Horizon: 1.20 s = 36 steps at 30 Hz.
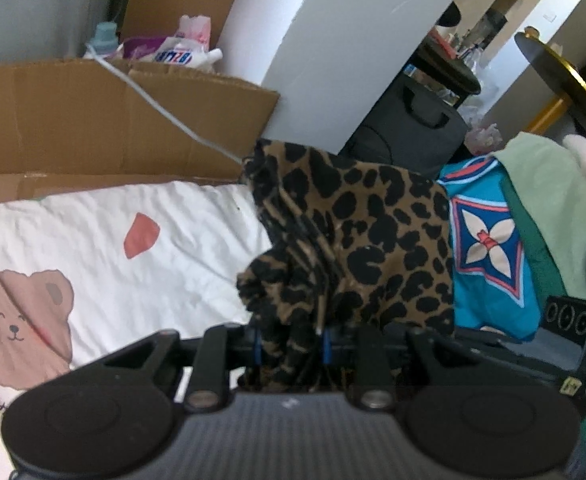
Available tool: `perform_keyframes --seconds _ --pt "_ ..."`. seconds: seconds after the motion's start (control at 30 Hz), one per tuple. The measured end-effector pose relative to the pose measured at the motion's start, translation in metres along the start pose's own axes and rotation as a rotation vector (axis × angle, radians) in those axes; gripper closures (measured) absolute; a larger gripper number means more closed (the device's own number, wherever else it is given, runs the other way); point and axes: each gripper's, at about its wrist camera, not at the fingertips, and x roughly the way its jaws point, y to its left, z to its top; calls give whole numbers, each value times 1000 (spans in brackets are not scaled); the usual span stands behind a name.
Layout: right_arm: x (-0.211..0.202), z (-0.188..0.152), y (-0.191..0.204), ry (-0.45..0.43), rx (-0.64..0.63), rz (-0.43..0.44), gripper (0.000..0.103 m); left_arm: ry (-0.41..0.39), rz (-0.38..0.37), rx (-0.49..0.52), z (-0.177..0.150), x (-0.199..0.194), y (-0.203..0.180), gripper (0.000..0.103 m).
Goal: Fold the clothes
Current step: 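Lift the leopard bundle up off the sheet with both tools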
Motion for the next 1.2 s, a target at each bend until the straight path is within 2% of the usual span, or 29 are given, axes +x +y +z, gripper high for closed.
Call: perform_keyframes --seconds 0.07,0.23,0.5,0.63,0.73,0.83,0.93,1.03,1.2 --pt "-1 5 10 -1 -29 1 95 -8 26 -22 2 -8 -3 76" --pt "-8 20 25 -4 -34 1 95 -58 34 -46 5 -36 -12 76" --pt "-37 60 70 -15 -55 -26 95 -98 71 -69 24 -85 -44 76" --pt "-54 78 94 -43 -53 -46 95 -141 53 -105 27 -111 -52 76" --pt "-62 88 108 -61 -42 -81 95 -137 39 -84 34 -109 -55 76" --pt "-73 98 121 -75 -30 -122 95 -147 10 -113 42 -115 -58 76" --pt "-83 109 136 -94 -30 -155 95 -191 9 -50 44 -127 -69 76" --pt "-93 119 153 -105 -31 -188 95 -210 -20 -73 46 -133 -66 76" --pt "-104 130 184 -118 -31 -229 95 -263 -38 -42 44 -152 -72 76"
